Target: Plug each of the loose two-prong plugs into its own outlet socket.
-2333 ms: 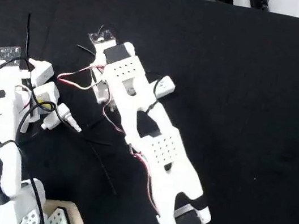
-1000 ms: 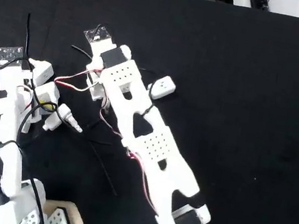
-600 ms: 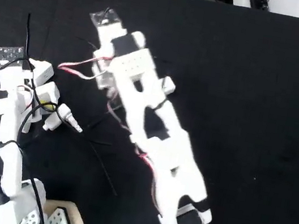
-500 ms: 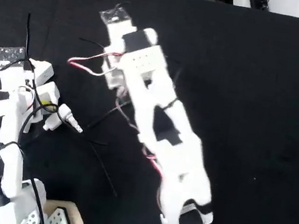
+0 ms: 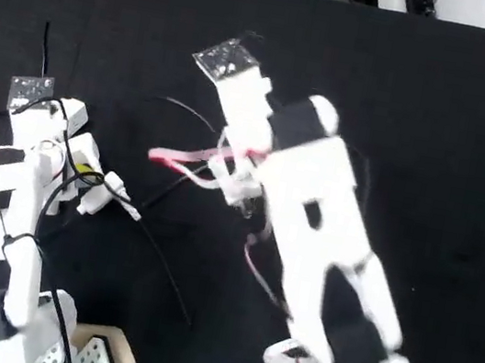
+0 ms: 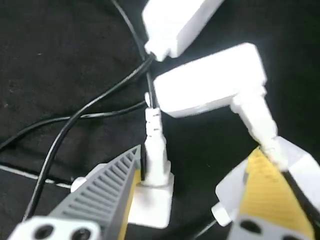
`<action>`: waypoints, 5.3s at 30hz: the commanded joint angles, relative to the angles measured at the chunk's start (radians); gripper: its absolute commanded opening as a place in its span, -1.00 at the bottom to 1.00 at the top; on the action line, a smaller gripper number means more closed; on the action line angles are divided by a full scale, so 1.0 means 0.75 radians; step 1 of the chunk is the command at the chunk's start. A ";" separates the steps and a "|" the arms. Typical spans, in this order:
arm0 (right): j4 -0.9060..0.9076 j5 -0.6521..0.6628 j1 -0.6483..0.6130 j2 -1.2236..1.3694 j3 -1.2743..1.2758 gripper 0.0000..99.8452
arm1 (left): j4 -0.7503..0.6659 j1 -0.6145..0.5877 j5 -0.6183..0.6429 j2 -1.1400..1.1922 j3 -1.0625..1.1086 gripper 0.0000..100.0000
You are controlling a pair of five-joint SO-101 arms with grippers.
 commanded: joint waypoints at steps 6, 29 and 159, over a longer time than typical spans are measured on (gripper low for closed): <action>-0.307 0.002 -0.074 -0.510 0.220 -0.98 | 0.252 0.165 -0.002 -0.565 -0.038 -0.36; -1.201 0.002 -0.516 -1.364 1.593 -0.98 | 0.113 0.832 0.278 -1.862 0.515 -0.36; -1.248 -0.108 0.569 -0.328 1.048 -0.97 | 0.728 0.850 -0.634 0.933 -0.889 -0.88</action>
